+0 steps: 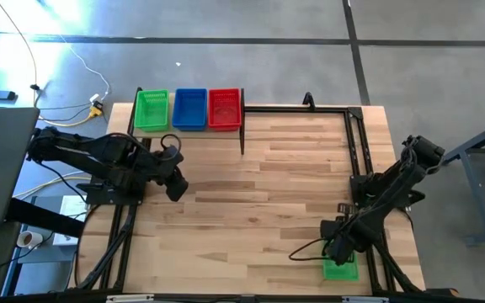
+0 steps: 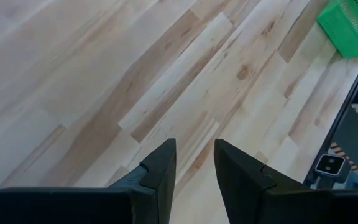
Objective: Stack baskets on shelf by color
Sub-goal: Stack the green bin on top of the green bin on the shelf
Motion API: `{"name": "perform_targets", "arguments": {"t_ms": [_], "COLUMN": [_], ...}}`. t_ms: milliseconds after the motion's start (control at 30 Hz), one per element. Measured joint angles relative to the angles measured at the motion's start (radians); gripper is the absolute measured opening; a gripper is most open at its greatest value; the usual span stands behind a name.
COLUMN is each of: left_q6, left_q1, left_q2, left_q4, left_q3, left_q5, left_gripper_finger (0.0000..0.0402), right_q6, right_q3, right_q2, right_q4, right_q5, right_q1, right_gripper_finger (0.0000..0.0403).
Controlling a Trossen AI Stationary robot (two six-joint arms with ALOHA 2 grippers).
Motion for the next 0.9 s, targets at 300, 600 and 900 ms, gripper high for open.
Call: {"name": "perform_targets", "arguments": {"t_ms": [300,600,900], "left_q6": [-0.003,0.0,0.0], "left_q1": [-0.012,-0.012,-0.012], "left_q2": [0.0,0.0,0.0], "left_q4": [0.0,0.0,0.0], "left_q3": [0.0,0.0,0.0], "left_q5": [-0.009,-0.014,-0.014], "left_gripper_finger": [0.0101,0.0101,0.0101], "right_q6": [0.005,0.005,0.007], "right_q3": [-0.089,-0.093,-0.092], "right_q2": [0.0,0.0,-0.002], "right_q4": [0.097,0.115,0.128], "right_q5": [-0.025,-0.042,-0.074], "right_q1": [-0.004,-0.057,-0.137], "right_gripper_finger": [0.0134,0.001,0.0005]}}
